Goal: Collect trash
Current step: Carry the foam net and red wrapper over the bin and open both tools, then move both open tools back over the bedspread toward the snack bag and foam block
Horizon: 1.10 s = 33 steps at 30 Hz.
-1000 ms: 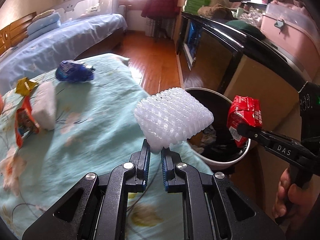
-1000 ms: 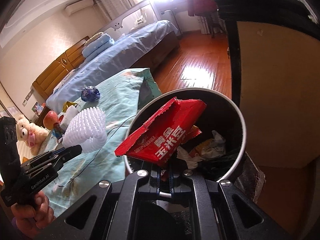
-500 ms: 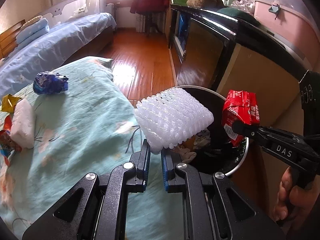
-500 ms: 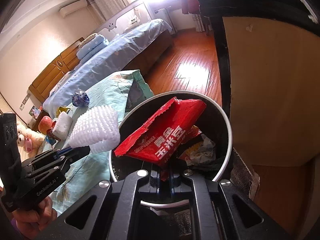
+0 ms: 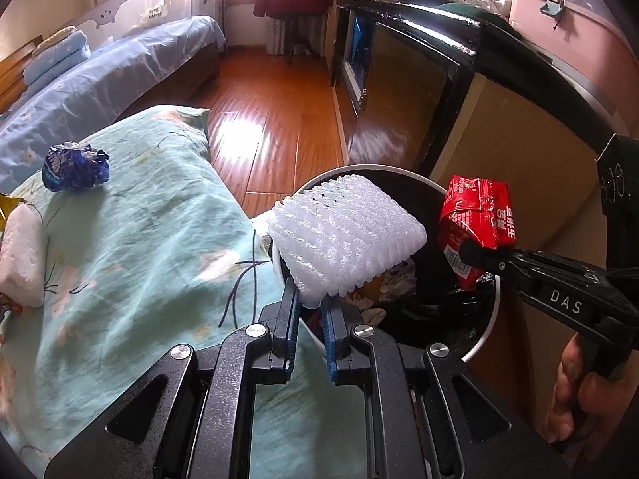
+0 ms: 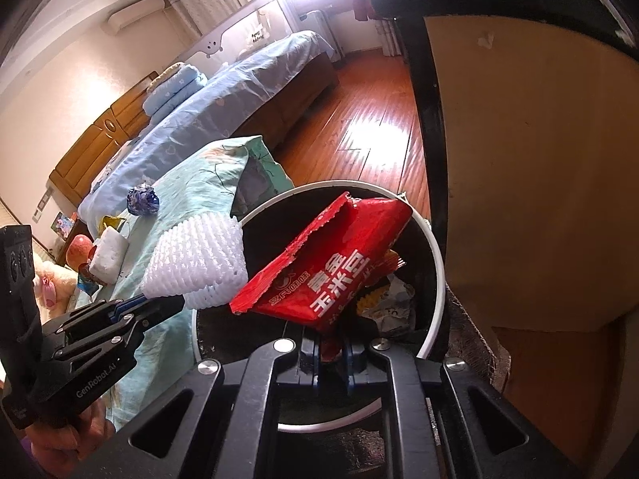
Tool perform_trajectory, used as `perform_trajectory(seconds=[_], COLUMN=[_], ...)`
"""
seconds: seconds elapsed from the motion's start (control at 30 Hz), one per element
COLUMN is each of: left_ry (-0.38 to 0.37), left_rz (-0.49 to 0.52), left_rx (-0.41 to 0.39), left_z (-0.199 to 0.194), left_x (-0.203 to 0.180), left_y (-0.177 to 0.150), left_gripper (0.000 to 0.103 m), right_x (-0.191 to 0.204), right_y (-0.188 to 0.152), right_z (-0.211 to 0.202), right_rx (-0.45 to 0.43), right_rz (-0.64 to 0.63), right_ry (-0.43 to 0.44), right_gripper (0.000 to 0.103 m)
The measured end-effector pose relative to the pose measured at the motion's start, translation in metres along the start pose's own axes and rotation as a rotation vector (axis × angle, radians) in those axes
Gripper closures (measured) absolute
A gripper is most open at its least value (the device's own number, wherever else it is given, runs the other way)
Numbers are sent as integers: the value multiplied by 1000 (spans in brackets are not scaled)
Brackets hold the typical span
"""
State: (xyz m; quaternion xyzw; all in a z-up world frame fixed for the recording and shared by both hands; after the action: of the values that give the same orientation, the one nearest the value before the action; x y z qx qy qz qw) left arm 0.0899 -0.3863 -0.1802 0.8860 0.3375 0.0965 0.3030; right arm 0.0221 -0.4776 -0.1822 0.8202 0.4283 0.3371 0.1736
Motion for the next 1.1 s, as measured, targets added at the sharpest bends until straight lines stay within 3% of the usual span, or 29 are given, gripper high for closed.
perform_trajectory(seconds=[0.13, 0.17, 0.2, 0.23, 0.27, 0.37, 0.47, 0.63, 0.93, 1.1], left_ry=[-5, -6, -5, -5, -5, 10, 16, 71, 168, 222], left_rz=[2, 1, -1, -3, -6, -13, -35, -79, -211, -287], left_rx=[4, 1, 1, 1, -6, -21, -38, -72, -92, -102], left_z=[2, 1, 1, 1, -1, -10, -22, -40, -69, -83], left_x=[-2, -2, -1, -2, -1, 5, 15, 43, 118, 161], left_y=[2, 2, 1, 0, -1, -7, -16, -31, -69, -85], left_gripper=[85, 83, 75, 64, 62, 62, 55, 48, 41, 40], right_x=[-5, -6, -6, -6, -6, -6, -1, 21, 96, 138], right_y=[0, 0, 0, 0, 0, 0, -1, -3, -9, -16], right_z=[2, 2, 2, 0, -1, -5, -9, -13, -7, 6], right_rx=[11, 11, 9, 3, -1, -13, -23, -49, -70, -54], right_rz=[24, 28, 32, 36, 38, 48, 50, 28, -72, -130], right_ry=[0, 3, 7, 14, 12, 16, 21, 45, 118, 164], right_gripper=[87, 77, 65, 57, 53, 53, 52, 36, 21, 19])
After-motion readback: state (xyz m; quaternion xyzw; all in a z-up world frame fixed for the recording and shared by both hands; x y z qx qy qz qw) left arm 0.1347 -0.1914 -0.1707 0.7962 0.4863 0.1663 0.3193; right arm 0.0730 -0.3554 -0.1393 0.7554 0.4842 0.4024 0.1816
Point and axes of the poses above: each gripper's, at about its wrist camera, not at the fingertips, and z roughly the way its jaws point, x to its left, y to its top, the point moved 10 cm from there along z, roughly the way its jaws point, and after that the axes turned 3 degrees about y, right-handed, at the moved point
